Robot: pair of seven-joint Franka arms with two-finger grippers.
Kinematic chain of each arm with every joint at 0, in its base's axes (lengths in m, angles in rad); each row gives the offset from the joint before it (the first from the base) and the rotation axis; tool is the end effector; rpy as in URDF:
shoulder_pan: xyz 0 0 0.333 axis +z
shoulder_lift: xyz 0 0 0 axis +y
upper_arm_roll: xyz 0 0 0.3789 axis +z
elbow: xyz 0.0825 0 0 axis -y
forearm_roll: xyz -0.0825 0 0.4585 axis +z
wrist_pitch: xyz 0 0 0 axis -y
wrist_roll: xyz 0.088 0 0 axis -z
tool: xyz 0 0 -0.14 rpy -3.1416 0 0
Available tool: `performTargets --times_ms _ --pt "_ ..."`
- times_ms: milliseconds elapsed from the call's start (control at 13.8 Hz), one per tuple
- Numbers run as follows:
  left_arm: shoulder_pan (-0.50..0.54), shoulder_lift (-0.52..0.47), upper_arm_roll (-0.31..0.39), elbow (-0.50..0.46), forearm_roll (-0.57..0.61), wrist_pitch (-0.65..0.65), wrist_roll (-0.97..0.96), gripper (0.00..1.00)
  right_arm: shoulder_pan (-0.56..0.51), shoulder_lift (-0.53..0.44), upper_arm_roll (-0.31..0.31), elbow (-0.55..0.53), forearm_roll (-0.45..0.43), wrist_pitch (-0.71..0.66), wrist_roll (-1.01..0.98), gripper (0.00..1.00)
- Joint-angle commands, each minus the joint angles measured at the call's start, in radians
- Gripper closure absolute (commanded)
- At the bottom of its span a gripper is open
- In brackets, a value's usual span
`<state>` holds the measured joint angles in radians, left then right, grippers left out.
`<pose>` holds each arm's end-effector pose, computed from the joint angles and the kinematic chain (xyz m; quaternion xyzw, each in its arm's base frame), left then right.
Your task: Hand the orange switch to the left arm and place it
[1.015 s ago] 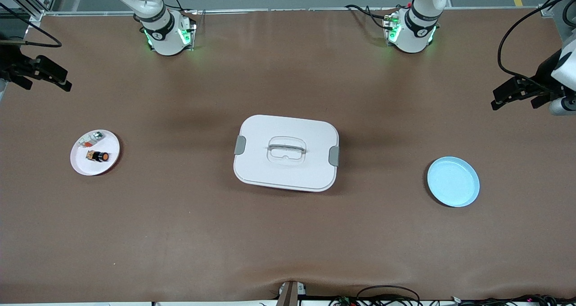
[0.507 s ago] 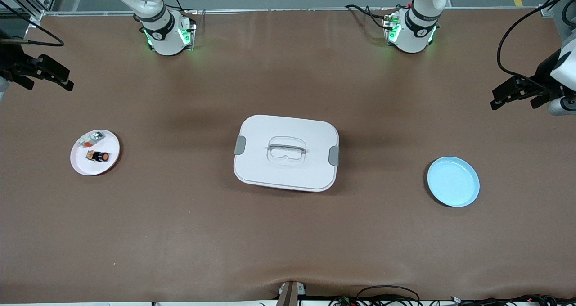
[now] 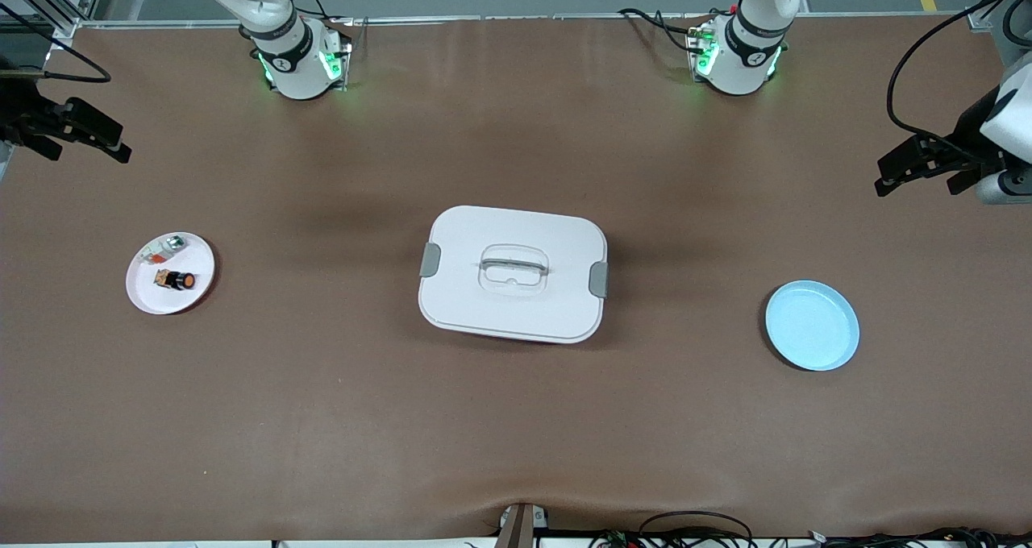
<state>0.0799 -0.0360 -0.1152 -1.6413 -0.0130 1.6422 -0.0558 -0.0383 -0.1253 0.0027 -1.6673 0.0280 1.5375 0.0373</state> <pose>0.6226 -0.0250 0.6445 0.9998 0.0106 0.0181 0.0053 0.5776 -0.0165 0.6746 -0.9993 0.0360 0.0023 0.0138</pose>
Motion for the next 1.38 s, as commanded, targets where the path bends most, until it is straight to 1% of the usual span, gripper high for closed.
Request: performTargets --times_ms 0,1305 --pt "0.008 0.004 -0.006 0.023 -0.012 -0.025 0.021 0.00 -0.015 -0.014 0.008 -0.006 0.021 -0.007 0.013 0.00" --pt "0.008 0.005 -0.006 0.038 -0.012 -0.025 0.022 0.00 -0.017 -0.016 0.007 -0.009 0.006 -0.007 -0.004 0.00"
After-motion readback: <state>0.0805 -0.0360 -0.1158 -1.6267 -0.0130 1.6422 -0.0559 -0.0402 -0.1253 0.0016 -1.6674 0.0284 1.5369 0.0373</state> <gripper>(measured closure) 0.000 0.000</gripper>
